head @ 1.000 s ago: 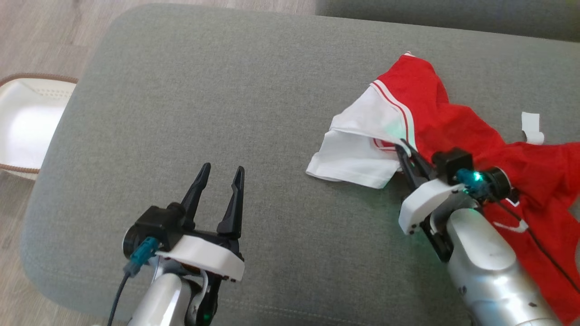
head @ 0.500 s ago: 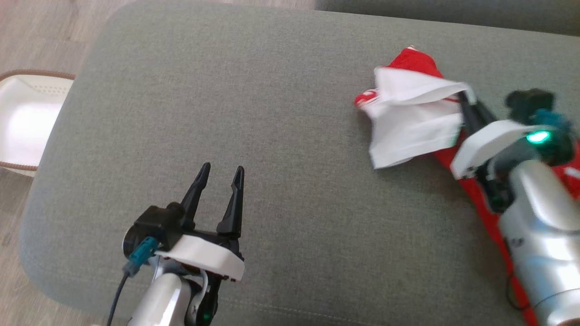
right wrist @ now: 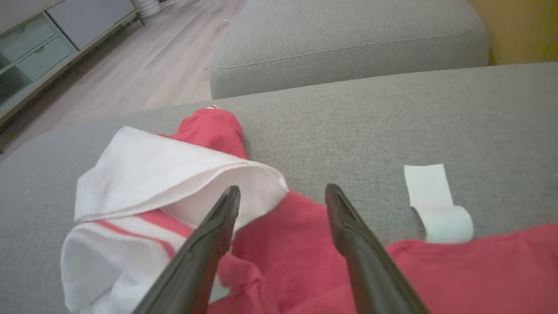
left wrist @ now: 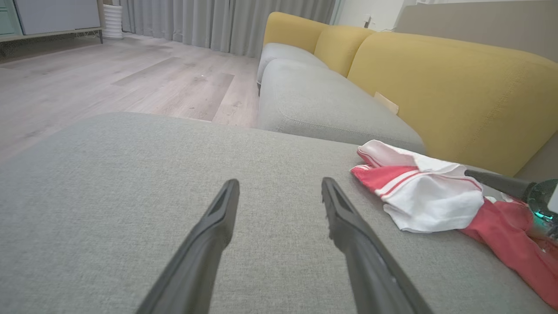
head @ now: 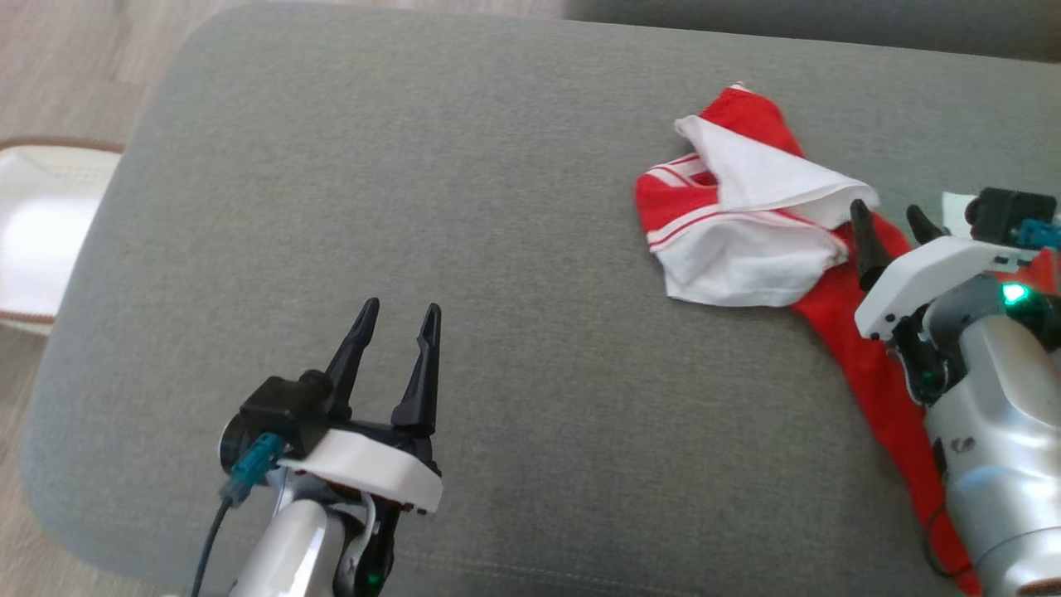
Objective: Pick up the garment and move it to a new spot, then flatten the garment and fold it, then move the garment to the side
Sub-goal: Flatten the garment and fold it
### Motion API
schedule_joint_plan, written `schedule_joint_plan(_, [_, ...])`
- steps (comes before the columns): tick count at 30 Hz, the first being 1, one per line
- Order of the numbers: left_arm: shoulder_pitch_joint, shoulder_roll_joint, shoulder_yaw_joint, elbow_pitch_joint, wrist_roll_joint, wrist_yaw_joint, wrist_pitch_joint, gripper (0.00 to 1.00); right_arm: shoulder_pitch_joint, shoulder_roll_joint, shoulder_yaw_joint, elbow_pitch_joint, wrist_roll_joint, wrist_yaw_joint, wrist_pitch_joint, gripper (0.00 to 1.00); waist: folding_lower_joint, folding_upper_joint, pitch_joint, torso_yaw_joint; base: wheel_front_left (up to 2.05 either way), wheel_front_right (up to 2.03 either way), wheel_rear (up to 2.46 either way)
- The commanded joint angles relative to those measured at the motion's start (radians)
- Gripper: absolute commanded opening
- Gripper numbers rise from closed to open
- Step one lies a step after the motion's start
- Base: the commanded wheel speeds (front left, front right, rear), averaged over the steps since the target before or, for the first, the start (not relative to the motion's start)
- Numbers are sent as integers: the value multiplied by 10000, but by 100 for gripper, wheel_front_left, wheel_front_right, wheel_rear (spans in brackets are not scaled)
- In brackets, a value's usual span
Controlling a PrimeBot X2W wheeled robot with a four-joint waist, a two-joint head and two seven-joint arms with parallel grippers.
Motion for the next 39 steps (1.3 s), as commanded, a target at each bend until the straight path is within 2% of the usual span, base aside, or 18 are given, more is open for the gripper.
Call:
schedule_joint_plan(1, [-355, 26, 384, -309, 106, -34, -61, 100, -344, 25, 22, -167, -185, -9, -193, 100, 0, 0, -52, -222, 0, 0, 0])
schedule_joint_plan(6, [-425, 26, 413, -316, 137, -82, -61, 100, -435, 47, -453, 85, -778, -9, -606, 100, 0, 0, -134, -726, 0, 0, 0])
schedule_joint_plan(11, [-470, 26, 405, -259, 157, -109, -61, 100, -244, 244, -419, -373, -1003, -9, -1206, 100, 0, 0, -177, -1238, 0, 0, 0])
schedule_joint_plan(19, [-623, 26, 738, -289, 235, -53, -61, 100, 1649, 810, 244, -2779, -1072, -9, -2546, 100, 0, 0, -309, -2562, 0, 0, 0])
schedule_joint_plan(27, [-505, 26, 1015, -344, 184, -64, -61, 100, 4396, 1381, 251, -5568, -1048, -9, -2901, 100, 0, 0, -617, -3379, 0, 0, 0])
schedule_joint_plan(34, [-554, 26, 872, 128, 124, -193, -61, 100, 5323, 1483, 452, -6593, -955, -9, -2812, 100, 0, 0, -525, -3994, 0, 0, 0])
schedule_joint_plan(39, [-1087, 26, 479, 1250, 142, -217, -61, 100, 5361, 1486, 377, -6896, -891, -9, -2735, 100, 0, 0, -253, -4392, 0, 0, 0])
